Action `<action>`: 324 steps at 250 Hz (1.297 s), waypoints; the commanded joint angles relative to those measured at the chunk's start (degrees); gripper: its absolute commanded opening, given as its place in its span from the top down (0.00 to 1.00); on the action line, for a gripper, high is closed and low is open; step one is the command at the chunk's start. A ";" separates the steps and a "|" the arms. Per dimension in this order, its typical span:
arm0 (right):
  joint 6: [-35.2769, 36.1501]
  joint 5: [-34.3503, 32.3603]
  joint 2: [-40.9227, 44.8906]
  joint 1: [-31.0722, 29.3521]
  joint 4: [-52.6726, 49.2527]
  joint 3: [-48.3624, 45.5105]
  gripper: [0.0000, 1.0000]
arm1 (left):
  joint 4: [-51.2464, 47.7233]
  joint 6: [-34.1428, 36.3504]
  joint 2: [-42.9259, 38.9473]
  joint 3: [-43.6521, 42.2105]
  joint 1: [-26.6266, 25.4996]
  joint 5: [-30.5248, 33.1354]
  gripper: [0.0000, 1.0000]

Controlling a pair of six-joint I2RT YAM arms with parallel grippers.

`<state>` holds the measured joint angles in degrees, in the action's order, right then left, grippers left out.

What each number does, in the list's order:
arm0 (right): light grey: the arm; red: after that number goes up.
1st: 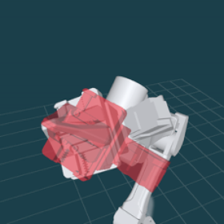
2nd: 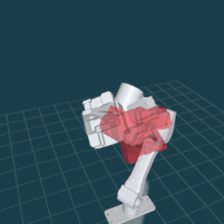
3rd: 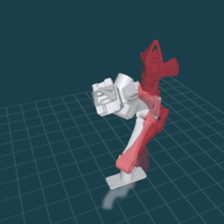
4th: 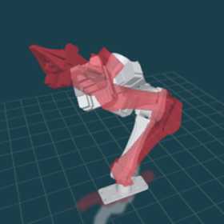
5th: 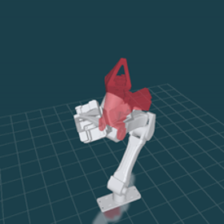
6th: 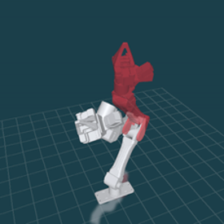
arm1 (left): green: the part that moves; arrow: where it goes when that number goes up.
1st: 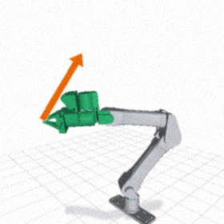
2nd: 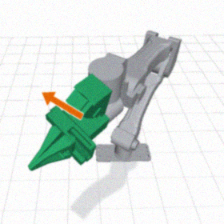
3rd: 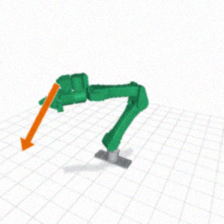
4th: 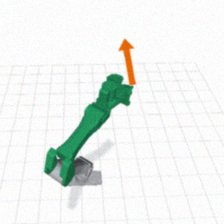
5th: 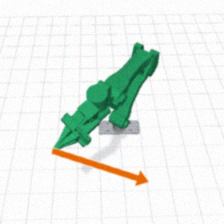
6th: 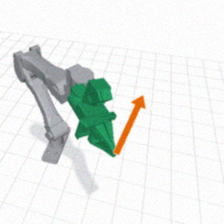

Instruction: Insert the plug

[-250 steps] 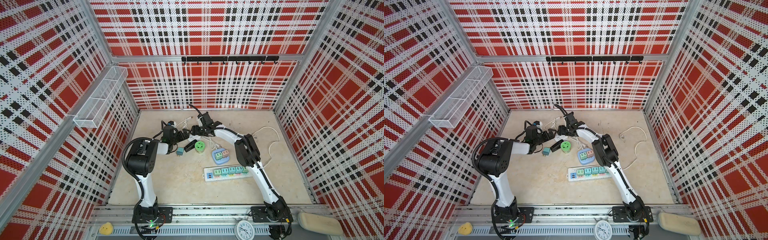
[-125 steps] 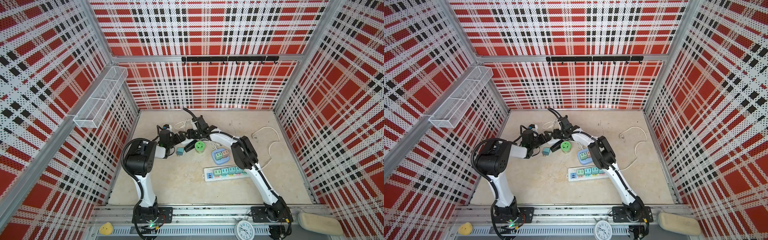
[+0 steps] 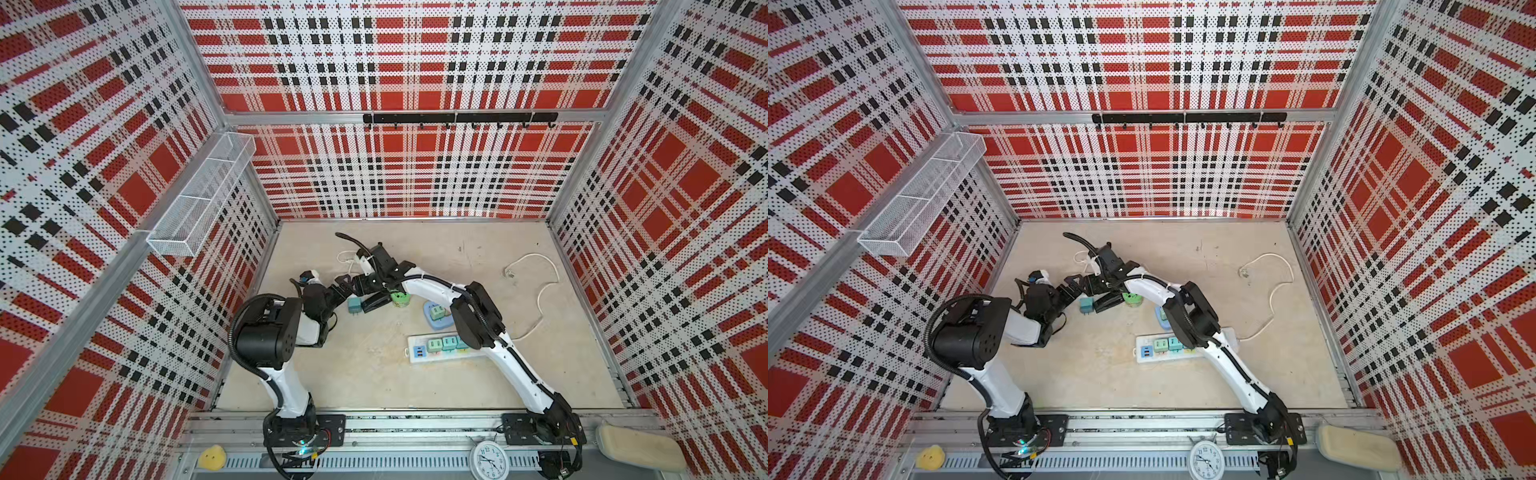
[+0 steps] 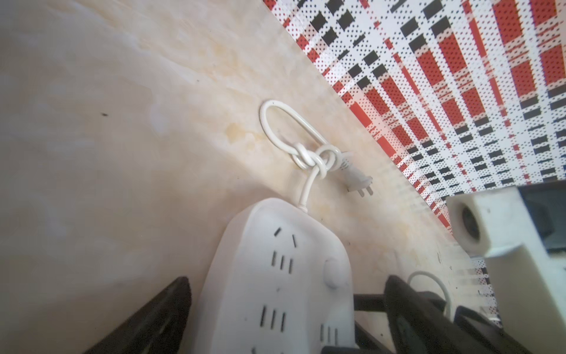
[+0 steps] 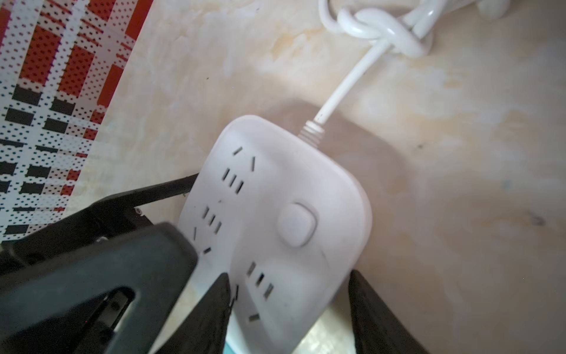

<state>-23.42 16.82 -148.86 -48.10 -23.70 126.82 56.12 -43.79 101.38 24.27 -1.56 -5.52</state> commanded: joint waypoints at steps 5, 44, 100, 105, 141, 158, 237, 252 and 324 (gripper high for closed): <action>3.29 1.39 -0.44 -2.63 -1.55 -2.47 0.40 | 3.18 -1.60 -6.74 -3.69 1.63 5.25 0.01; 3.62 1.19 1.86 -4.25 0.23 -6.54 0.40 | -9.16 2.28 -17.52 -4.62 3.56 7.61 0.01; 3.55 -1.75 10.63 -4.58 3.38 -15.08 0.34 | -22.45 5.52 -28.76 -3.22 6.64 7.34 0.01; 3.55 -2.18 11.27 -4.63 3.36 -15.66 0.34 | -22.73 5.31 -29.45 -3.55 7.37 7.25 0.01; 4.34 -7.07 14.99 -5.30 1.10 -17.85 0.29 | -26.26 4.62 -33.40 -4.64 13.00 4.92 0.01; 4.88 -8.56 16.49 -5.44 0.34 -18.54 0.28 | -26.74 4.46 -33.14 -4.50 13.61 3.76 0.01; 5.58 -12.13 17.03 -7.71 -1.68 -19.66 0.26 | -22.52 1.00 -29.00 -4.81 14.10 1.43 0.01; 5.76 -13.11 16.01 -7.72 -2.45 -18.51 0.25 | -22.49 -1.55 -29.26 -5.24 14.60 2.29 0.01; 6.77 -14.33 9.15 -7.73 -5.94 -10.43 0.28 | -23.57 -0.67 -20.80 1.40 15.05 -3.00 0.01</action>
<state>-18.13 3.97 -136.25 -56.05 -27.77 112.77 31.64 -43.66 75.37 21.12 13.08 -4.82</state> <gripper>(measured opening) 0.750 0.994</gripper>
